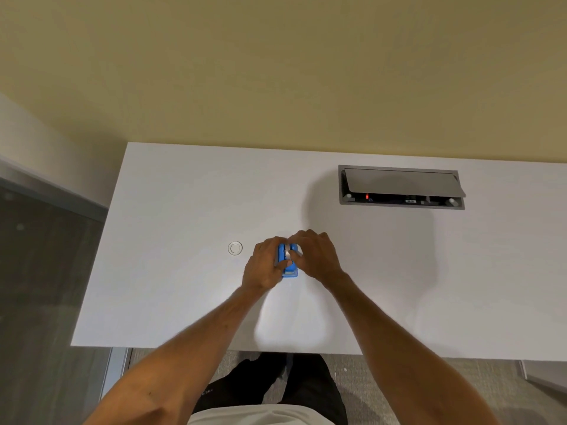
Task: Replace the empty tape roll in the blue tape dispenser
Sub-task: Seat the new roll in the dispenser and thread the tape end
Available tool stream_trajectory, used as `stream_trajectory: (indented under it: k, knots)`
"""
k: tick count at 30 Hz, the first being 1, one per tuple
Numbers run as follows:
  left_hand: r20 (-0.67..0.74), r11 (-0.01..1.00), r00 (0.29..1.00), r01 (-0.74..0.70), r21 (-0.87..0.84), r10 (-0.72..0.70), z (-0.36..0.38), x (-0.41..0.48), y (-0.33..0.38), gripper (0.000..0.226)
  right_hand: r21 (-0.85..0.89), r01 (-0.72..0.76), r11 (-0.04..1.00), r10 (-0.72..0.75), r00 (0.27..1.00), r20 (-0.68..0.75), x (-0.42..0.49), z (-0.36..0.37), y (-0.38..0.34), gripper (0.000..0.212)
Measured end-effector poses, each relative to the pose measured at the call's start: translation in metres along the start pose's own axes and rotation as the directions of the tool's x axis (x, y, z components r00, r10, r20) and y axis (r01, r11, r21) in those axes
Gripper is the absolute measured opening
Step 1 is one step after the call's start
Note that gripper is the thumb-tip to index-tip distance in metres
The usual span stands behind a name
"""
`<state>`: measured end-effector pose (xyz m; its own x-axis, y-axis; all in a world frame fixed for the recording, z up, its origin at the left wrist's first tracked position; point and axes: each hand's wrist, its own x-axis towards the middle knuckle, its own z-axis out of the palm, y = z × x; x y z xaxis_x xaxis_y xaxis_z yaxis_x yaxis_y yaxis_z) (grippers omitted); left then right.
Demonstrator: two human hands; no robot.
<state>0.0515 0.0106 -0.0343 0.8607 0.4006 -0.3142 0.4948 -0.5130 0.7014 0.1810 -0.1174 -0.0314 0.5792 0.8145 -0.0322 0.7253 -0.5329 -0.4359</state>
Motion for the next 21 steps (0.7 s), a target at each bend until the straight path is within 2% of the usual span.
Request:
stream_trajectory:
  k: [6,14,21]
  knots:
    - [-0.019,0.999,0.999,-0.036,-0.027,0.036,-0.002,0.003,0.006,0.049,-0.003,0.014,1.0,-0.014,1.0,-0.014,-0.001,0.0,0.002,0.022]
    - [0.004,0.999,1.0,-0.001,-0.04,0.001,-0.004,0.001,0.006,0.072,0.085,0.018,0.996,-0.021,0.999,0.033,0.005,-0.001,0.001,0.028]
    - [-0.024,1.0,1.0,-0.007,0.001,0.007,-0.002,0.003,0.004,0.041,0.119,-0.026,0.993,0.014,0.995,0.094,0.013,-0.004,-0.002,0.021]
